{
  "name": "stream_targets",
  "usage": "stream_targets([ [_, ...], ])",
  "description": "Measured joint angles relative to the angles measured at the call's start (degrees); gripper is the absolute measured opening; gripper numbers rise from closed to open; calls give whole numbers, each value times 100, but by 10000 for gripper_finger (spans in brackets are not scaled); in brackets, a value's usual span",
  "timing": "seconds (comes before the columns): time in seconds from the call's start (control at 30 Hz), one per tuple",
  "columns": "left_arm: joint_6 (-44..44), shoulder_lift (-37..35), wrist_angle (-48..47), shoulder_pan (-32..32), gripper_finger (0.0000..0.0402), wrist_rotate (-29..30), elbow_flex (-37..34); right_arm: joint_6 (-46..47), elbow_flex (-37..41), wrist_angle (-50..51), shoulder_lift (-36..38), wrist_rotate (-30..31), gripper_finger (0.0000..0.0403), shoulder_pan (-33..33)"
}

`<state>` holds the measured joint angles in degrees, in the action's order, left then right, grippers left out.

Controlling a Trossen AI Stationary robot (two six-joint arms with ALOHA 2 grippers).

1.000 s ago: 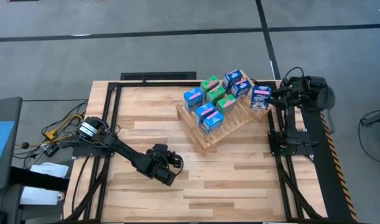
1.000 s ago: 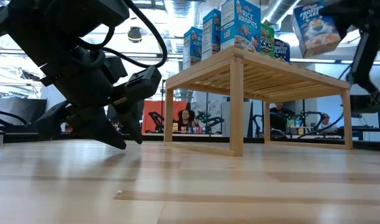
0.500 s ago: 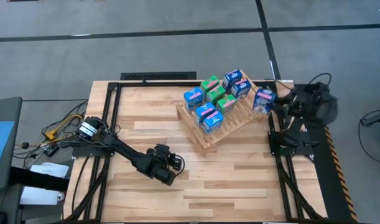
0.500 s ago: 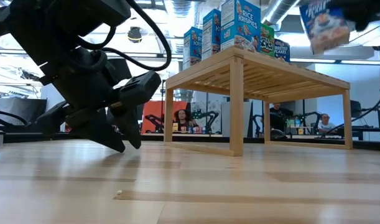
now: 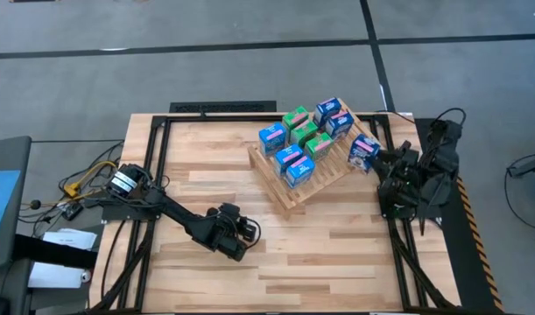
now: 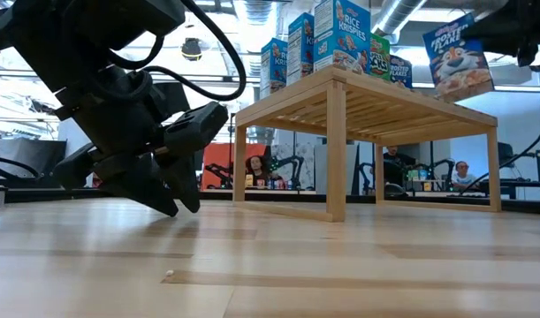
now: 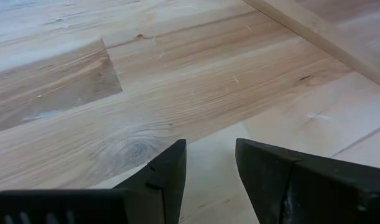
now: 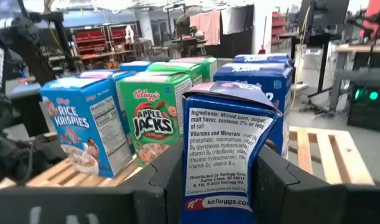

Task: Stack cereal on shelf
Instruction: Put the blue cereal aligned with the other blue cereal boxes on the shelf

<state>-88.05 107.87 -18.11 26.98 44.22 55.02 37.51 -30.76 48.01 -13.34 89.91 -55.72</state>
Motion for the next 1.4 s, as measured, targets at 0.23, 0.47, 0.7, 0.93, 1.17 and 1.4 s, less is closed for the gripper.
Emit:
stream_targets([
  [0.23, 63, 0, 7, 0, 131, -1, 0, 102, 0, -35, -98, 4, 154, 35],
  [0.47, 168, 0, 92, 0, 131, 1, 0, -31, -107, -26, -94, -45, 150, -104],
  [0.7, 207, 0, 187, -9, 131, -2, 0, -859, -94, -1839, -453, -20, 147, -241],
  [0.93, 444, 0, 281, -9, 131, -20, 0, -3411, -87, -4180, -1572, -462, 152, 341],
  [1.17, 533, 0, 277, 16, 131, -124, 0, -3850, -86, -4331, -1147, -3470, 147, 1953],
  [1.4, 607, 0, 382, 76, 131, -195, 0, -4124, -85, -3618, 221, -4538, 151, 2939],
])
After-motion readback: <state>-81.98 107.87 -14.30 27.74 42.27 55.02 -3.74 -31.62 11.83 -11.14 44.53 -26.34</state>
